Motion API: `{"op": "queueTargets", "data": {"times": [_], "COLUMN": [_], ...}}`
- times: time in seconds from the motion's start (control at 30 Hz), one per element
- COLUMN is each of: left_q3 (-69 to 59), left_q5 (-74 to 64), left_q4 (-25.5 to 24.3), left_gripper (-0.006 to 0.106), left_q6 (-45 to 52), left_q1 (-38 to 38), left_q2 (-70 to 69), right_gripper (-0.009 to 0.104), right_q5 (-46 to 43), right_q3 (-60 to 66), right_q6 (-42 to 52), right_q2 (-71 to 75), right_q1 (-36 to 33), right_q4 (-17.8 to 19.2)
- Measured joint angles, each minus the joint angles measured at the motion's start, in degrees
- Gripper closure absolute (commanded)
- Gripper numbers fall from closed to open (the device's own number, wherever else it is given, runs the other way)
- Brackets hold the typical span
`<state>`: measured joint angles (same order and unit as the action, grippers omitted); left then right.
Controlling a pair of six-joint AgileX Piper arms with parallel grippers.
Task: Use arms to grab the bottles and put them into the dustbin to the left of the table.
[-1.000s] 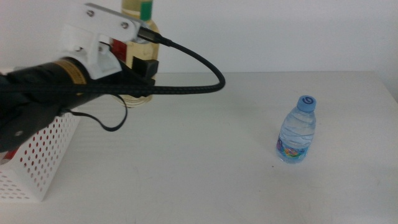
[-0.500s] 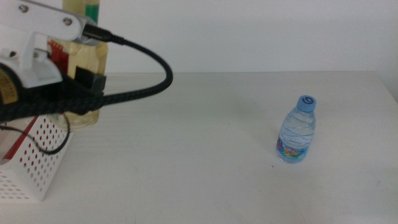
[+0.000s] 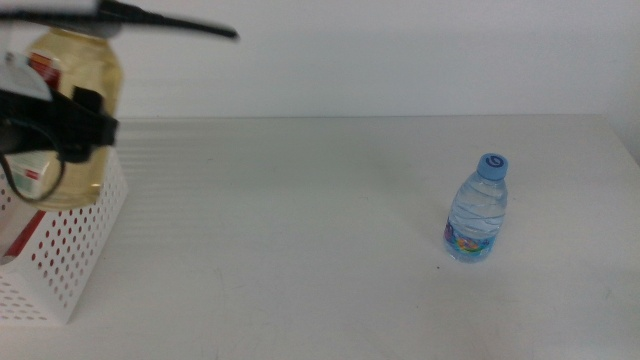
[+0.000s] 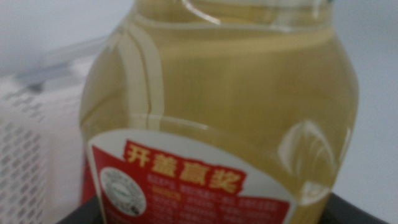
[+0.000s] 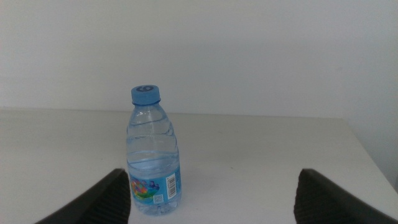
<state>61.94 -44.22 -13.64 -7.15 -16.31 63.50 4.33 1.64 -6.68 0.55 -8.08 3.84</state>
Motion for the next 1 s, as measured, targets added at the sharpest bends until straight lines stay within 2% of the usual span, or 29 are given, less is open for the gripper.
{"op": "queueTargets", "data": {"times": [0.5,1.0], "left_q3": [11.51,19.02], "left_q5": [-10.46,-24.32], "left_q4": [6.14,8.1], "left_gripper": [0.105,0.105], "left_q6": [9.44,15.52], "left_q1": [18.01,27.15], "left_q2": [12.53,23.78], "right_gripper": [0.02,0.02], "right_q5": [0.0,0.0], "right_q3": [0.0,0.0], "right_q6": [0.0,0.0], "right_q2": [0.0,0.0], "right_q1": [0.0,0.0], "right_q4": [0.0,0.0]}}
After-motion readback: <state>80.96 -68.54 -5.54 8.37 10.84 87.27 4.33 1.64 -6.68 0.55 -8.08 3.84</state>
